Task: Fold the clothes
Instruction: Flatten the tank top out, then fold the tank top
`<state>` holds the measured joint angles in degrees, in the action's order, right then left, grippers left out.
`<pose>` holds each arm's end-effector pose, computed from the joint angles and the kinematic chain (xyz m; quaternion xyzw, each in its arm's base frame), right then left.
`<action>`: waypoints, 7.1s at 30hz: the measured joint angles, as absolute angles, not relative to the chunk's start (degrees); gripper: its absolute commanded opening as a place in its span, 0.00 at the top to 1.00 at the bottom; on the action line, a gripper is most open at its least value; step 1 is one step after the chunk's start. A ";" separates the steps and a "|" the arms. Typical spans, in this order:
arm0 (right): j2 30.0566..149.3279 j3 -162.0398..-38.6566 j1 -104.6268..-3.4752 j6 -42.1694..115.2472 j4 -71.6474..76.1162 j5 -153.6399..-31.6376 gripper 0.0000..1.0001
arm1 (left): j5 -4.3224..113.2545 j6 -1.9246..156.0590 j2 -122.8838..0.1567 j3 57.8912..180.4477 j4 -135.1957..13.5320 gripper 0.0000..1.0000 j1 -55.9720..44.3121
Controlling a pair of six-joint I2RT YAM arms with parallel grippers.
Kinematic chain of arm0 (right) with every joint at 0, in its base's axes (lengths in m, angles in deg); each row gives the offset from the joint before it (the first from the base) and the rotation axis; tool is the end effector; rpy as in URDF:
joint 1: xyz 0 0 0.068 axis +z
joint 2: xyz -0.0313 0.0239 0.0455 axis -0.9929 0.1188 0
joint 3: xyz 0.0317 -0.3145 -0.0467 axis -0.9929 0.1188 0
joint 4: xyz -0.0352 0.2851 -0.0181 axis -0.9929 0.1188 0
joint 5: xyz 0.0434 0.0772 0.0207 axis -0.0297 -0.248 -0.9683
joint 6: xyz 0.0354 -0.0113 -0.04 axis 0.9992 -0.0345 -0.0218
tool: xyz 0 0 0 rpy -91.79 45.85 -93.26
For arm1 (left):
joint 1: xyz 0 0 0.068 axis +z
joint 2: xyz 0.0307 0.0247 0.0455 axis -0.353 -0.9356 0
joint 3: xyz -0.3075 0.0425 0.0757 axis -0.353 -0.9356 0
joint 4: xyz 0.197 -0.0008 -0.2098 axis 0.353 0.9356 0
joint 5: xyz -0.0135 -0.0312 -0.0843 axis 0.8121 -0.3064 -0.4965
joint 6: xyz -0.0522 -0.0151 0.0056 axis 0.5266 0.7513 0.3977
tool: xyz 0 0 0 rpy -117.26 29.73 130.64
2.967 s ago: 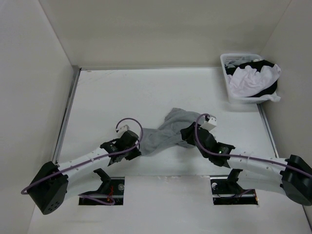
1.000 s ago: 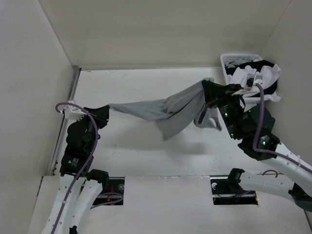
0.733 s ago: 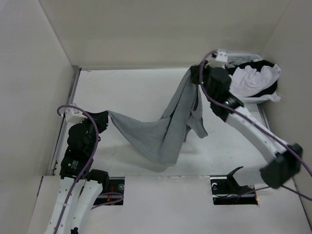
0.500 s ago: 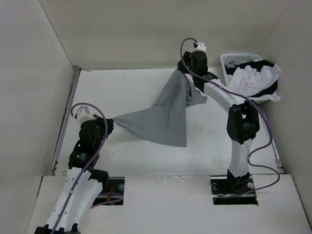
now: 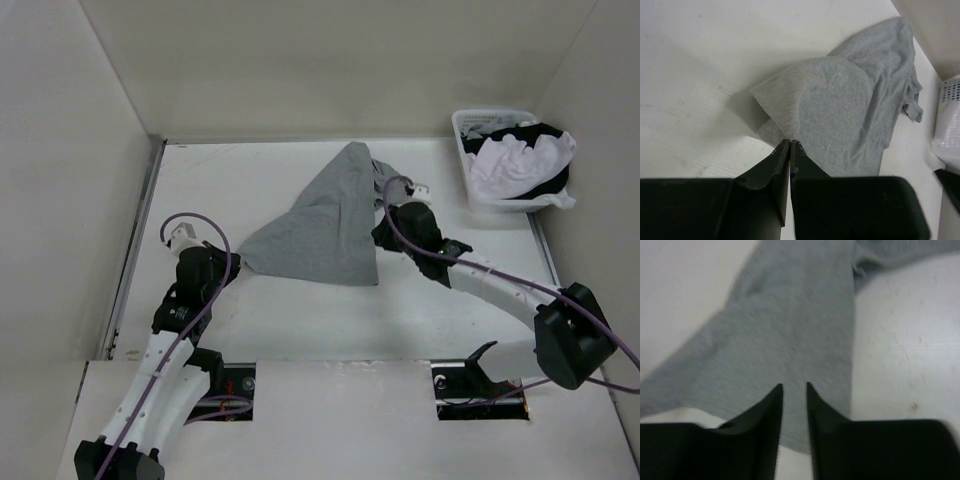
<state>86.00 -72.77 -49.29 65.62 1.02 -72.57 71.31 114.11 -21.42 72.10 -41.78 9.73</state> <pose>0.2664 0.1694 0.2838 0.0702 0.8542 0.2135 0.4689 0.1414 -0.0218 0.2538 -0.3119 0.7934 -0.2022 0.4819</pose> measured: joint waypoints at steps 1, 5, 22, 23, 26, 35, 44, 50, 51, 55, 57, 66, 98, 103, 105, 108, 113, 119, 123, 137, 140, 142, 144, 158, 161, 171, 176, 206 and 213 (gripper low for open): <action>85.69 -70.41 -48.39 66.32 1.85 -71.85 0.58 | 71.26 114.13 -21.18 72.10 -41.95 0.99 9.64; 85.60 -62.56 -45.57 69.65 5.91 -70.28 0.52 | 71.15 114.28 -20.28 72.10 -42.59 0.99 9.01; 90.11 -59.74 -41.90 76.75 5.82 -69.56 0.60 | 70.58 114.63 -21.18 72.10 -45.87 0.98 6.71; 90.41 -59.72 -41.90 77.01 5.30 -69.53 0.62 | 70.50 114.63 -21.27 72.10 -46.04 0.98 6.71; 91.26 -59.76 -41.90 77.56 3.73 -69.58 0.67 | 70.39 114.63 -21.66 72.10 -46.35 0.98 6.71; 91.04 -59.28 -42.29 78.32 3.03 -70.85 0.97 | 70.06 114.79 -22.19 72.08 -46.87 0.98 6.78; 58.00 -69.42 -40.63 72.82 14.41 -62.76 0.99 | 72.68 116.67 -24.98 83.64 -48.47 0.99 4.24; 50.68 -95.52 -34.93 62.13 19.29 -52.25 0.99 | 77.69 114.55 -27.41 102.20 -55.48 0.99 1.77; 50.74 -99.34 -33.70 60.07 19.49 -50.52 0.99 | 78.41 113.74 -27.96 105.46 -56.51 0.99 1.82; 53.41 -113.09 -28.59 50.43 19.29 -43.70 0.99 | 80.22 110.04 -31.26 118.53 -59.61 0.99 1.80; 55.79 -118.75 -26.01 45.47 18.46 -41.23 0.99 | 80.66 108.51 -32.50 123.53 -60.62 0.99 1.86; 66.15 -131.37 -22.75 29.10 13.54 -38.32 0.98 | 82.78 103.33 -35.78 132.69 -60.01 0.99 3.48; 111.94 -177.53 -66.21 49.87 29.43 -76.59 0.97 | 71.13 106.20 -73.72 163.18 -50.02 1.00 22.98; 101.71 -163.65 -65.79 49.19 25.93 -76.92 0.97 | 71.09 105.26 -65.77 155.99 -53.69 0.99 22.82; 96.25 -152.89 -65.77 48.82 23.24 -77.05 0.97 | 71.63 105.08 -60.74 147.99 -56.07 0.99 22.63; 87.81 -133.49 -64.74 47.88 18.50 -77.16 0.97 | 72.64 105.32 -52.74 133.28 -58.74 0.99 21.84; 73.08 -99.43 -59.98 48.23 14.17 -77.05 0.97 | 73.75 106.20 -38.69 107.40 -57.14 0.99 21.38; 52.99 -76.48 -49.57 53.95 15.62 -74.82 0.97 | 74.28 106.81 -21.29 95.10 -45.73 0.99 19.33; 39.66 -70.14 -41.62 59.07 19.31 -70.74 0.98 | 75.33 106.39 -8.28 92.52 -35.92 0.99 18.28; 31.05 -58.01 -9.18 86.78 45.89 -63.52 0.98 | 81.03 112.38 3.91 92.54 2.77 0.99 11.87; 37.85 -57.93 -7.74 88.01 45.39 -62.28 0.99 | 81.71 113.47 2.16 92.50 5.00 0.99 11.89; 40.99 -57.93 -10.58 86.83 43.44 -62.06 0.99 | 81.95 113.96 0.24 92.26 4.34 0.99 11.92; 43.48 -57.93 -16.18 84.57 40.45 -62.54 0.99 | 82.13 114.24 -2.45 91.42 2.09 0.99 11.94; 68.20 -68.64 -57.81 68.60 14.02 -79.68 0.98 | 82.17 115.86 -45.35 90.55 -39.44 1.00 14.74; 76.99 -74.17 -61.83 67.48 10.48 -82.19 0.98 | 81.88 115.88 -53.66 93.09 -46.72 1.00 16.57; 103.72 -94.84 -69.92 65.47 3.99 -87.35 0.98 | 78.98 115.11 -80.37 110.29 -59.00 0.99 18.28; 115.07 -102.45 -71.23 65.45 4.01 -87.54 0.85 | 77.95 113.47 -92.06 121.63 -60.55 0.83 17.99; 72.62 -48.13 -53.18 73.71 -3.95 -75.33 0.50 | 63.53 116.36 -45.94 67.21 -59.46 0.58 22.17; 73.47 -47.37 -53.86 74.61 -4.40 -75.54 0.49 | 61.75 117.23 -52.61 67.21 -62.94 0.62 23.67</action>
<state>73.47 -47.37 -53.86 74.61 -4.40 -75.54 61.75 117.23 -52.61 67.21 -62.94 23.67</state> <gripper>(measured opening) 0.510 0.388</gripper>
